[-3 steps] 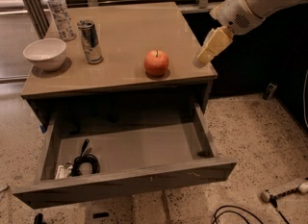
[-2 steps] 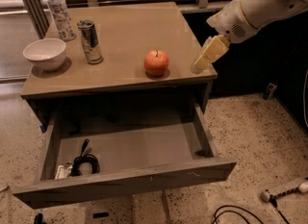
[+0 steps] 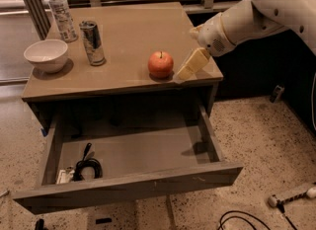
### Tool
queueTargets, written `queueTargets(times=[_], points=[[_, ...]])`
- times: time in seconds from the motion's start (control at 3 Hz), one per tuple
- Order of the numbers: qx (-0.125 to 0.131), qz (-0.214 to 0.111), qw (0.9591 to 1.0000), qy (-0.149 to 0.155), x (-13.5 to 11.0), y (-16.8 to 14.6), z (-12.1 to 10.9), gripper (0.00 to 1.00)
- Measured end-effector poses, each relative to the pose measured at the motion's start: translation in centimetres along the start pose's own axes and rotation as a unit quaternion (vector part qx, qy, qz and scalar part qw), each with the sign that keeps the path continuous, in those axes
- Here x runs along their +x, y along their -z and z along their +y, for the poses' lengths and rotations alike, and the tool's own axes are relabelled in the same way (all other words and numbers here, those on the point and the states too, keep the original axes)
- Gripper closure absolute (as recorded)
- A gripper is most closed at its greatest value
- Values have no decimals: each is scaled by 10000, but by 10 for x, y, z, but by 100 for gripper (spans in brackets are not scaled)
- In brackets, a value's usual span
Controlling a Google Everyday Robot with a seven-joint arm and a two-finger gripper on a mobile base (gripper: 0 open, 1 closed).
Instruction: Place apple into top drawer
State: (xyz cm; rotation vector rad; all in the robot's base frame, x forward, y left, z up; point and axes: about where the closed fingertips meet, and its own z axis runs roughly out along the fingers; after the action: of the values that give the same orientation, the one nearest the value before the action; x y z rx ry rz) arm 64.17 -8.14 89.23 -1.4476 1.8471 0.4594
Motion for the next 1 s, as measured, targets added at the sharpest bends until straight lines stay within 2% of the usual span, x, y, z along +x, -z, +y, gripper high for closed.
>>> queueTargets(times=[0.33,1.0], points=[[-101,-252,9996,125,-8,-28,0,0],[-157,-510,9981,302,-12,-72,-10,0]])
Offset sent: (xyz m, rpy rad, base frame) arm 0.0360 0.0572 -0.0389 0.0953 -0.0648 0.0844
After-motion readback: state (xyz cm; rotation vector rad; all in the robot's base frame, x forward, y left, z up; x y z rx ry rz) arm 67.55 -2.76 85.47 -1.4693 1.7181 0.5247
